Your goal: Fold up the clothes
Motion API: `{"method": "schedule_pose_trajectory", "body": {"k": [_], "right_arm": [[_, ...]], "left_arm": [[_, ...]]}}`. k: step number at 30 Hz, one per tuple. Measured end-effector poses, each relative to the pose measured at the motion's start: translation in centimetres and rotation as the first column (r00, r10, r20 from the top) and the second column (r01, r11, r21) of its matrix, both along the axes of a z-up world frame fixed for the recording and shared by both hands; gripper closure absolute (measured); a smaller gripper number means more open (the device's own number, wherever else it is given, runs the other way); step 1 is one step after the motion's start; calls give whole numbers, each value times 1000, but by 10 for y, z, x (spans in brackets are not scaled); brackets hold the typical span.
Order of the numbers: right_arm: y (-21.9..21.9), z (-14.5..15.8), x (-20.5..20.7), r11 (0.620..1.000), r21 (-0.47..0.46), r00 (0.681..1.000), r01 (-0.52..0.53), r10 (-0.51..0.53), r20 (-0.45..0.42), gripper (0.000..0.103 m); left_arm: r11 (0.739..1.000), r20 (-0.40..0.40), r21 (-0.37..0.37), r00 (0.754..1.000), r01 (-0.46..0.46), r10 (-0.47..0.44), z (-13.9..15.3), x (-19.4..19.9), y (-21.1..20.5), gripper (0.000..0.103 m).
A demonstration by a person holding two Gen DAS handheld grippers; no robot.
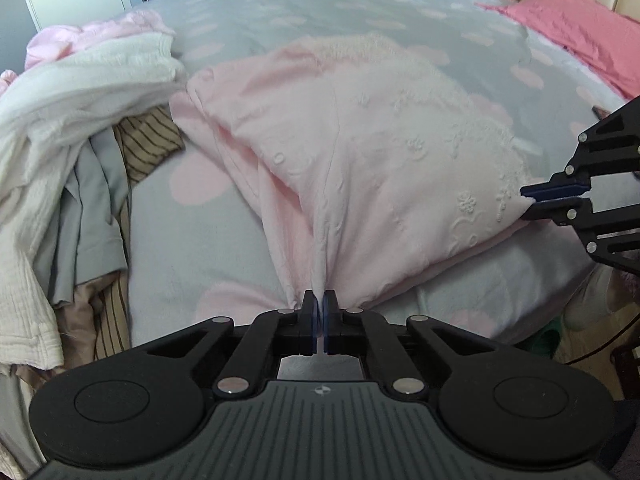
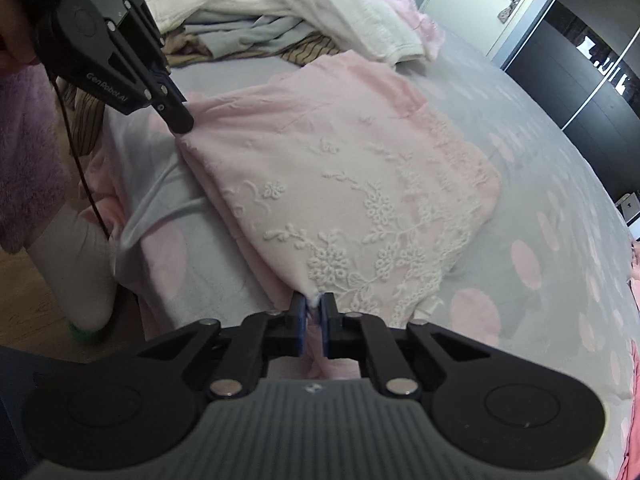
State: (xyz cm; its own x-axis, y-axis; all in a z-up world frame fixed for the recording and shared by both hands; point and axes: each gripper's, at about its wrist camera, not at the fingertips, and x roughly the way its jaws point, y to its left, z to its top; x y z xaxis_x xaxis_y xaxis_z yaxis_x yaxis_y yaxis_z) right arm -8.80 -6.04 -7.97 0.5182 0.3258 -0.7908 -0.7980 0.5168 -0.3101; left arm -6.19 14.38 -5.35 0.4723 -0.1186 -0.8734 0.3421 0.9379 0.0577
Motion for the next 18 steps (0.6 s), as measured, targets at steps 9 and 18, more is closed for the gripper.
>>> {"method": "schedule_pose_trajectory", "body": {"k": [9, 18], "right_arm": [[3, -9, 4, 1000, -18, 999, 4, -5, -35, 89], [-13, 10, -7, 998, 52, 998, 29, -25, -65, 69]], "left_arm": [[999, -42, 44, 999, 17, -15, -17, 8, -7, 102], [999, -14, 5, 999, -35, 35, 3, -4, 5, 82]]}}
